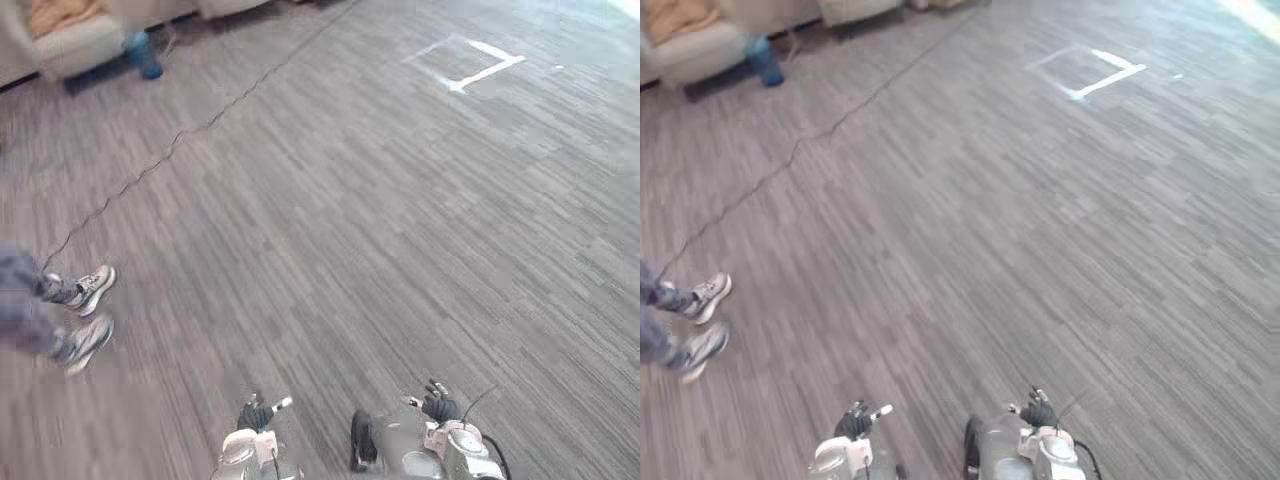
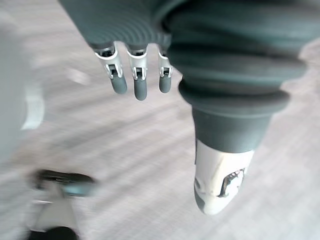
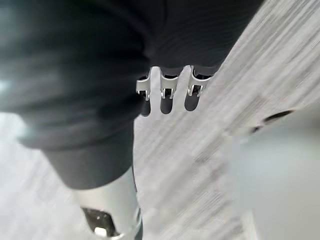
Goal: Pick up cushions and gather them together orderly.
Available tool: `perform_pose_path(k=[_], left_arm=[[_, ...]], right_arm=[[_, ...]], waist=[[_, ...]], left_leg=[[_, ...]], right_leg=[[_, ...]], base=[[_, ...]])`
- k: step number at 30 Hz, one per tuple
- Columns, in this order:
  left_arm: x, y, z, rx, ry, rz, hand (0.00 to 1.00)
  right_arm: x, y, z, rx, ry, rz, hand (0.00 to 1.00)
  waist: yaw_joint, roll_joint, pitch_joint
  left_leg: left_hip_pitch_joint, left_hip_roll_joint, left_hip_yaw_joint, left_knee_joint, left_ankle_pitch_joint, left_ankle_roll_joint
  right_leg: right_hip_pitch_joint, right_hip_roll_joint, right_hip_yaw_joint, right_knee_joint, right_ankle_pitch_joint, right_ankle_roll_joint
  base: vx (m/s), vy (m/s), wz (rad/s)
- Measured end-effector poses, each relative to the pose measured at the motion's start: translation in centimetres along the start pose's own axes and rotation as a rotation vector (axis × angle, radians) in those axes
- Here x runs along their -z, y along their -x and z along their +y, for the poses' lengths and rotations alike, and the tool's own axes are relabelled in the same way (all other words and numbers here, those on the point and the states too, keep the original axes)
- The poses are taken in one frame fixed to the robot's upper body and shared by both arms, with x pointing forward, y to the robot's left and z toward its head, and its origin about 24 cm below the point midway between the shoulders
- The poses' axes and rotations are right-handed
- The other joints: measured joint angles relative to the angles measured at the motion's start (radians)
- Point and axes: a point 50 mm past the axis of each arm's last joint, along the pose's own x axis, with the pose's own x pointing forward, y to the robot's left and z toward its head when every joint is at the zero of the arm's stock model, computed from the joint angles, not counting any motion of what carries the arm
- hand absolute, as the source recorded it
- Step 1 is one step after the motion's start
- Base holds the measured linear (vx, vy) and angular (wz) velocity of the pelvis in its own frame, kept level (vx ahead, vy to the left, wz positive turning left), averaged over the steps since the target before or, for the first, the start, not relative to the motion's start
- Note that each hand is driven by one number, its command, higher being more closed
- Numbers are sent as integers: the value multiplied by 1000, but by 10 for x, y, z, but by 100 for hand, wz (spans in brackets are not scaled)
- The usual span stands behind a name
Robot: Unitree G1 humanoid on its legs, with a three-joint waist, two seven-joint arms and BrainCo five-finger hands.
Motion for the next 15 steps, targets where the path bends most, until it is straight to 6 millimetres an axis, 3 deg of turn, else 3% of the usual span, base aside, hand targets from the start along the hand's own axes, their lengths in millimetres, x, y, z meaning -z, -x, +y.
perform_pose_path(k=[4, 6, 7, 8, 9, 10, 11, 12, 13, 14, 15], left_arm=[[-5, 3, 5, -34, 70, -53, 0], [-5, 3, 7, -41, 75, -55, 0], [-6, 3, 8, -44, 71, -59, 0], [-5, 3, 13, -51, 55, -50, 0], [-5, 2, 21, -66, 38, -45, 0], [-5, 2, 23, -70, 34, -44, 0], [-6, 2, 26, -76, 26, -45, 0], [-4, 1, 27, -75, 13, -31, 0], [-3, 1, 26, -71, 8, -20, 0], [2, -1, 21, -57, -3, 17, 0], [7, -1, 14, -34, -21, 41, 0]], right_arm=[[6, 2, 4, -3, 0, 14, 0], [11, 4, 2, 3, 1, 32, 0], [14, 5, 2, 5, 0, 42, 0], [25, 8, 1, 9, -8, 75, 0], [32, 11, 9, -2, -32, 98, 0], [34, 12, 11, -6, -38, 105, 0], [37, 13, 17, -15, -51, 111, 0], [35, 12, 19, -21, -58, 106, 0], [33, 11, 20, -23, -56, 99, 0], [26, 8, 18, -24, -47, 77, 0], [22, 7, 14, -22, -38, 65, 0]], waist=[[25, -11, -6], [34, -20, -21], [45, -32, -28], [59, -61, -66], [48, -101, -95], [49, -110, -100], [56, -131, -104], [47, -138, -103], [41, -127, -96], [36, -114, -88], [29, -90, -82]], left_leg=[[-97, -56, -61, -440, 9, -4], [-131, -78, -97, -679, 101, -8], [-125, -86, -102, -671, 157, -11], [-120, -116, -96, -642, 213, 15], [-130, -130, -64, -564, 142, 48], [-126, -129, -54, -536, 110, 56], [-87, -134, -16, -508, 55, 63], [-10, -150, 13, -514, 4, 84], [25, -153, 18, -523, -15, 88], [112, -154, 34, -548, -53, 95], [205, -154, 61, -601, -66, 107]], right_leg=[[110, -7, 152, -30, -64, 42], [170, -28, 241, -39, -125, 100], [183, -42, 264, -41, -141, 111], [195, -76, 312, -41, -156, 130], [183, -117, 325, -11, -125, 177], [174, -124, 327, 25, -112, 202], [130, -131, 331, 179, -82, 252], [32, -141, 310, 437, 29, 347], [-7, -146, 299, 531, 50, 373], [-80, -149, 248, 701, 47, 367], [-165, -161, 167, 781, 13, 311]], base=[[528, 157, -117], [689, 342, -103], [797, 429, -116], [826, 421, -94], [826, 410, -83], [783, 375, -69], [845, 412, -82], [684, 326, -81], [733, 321, -73], [538, 209, -66], [645, 242, -62]])
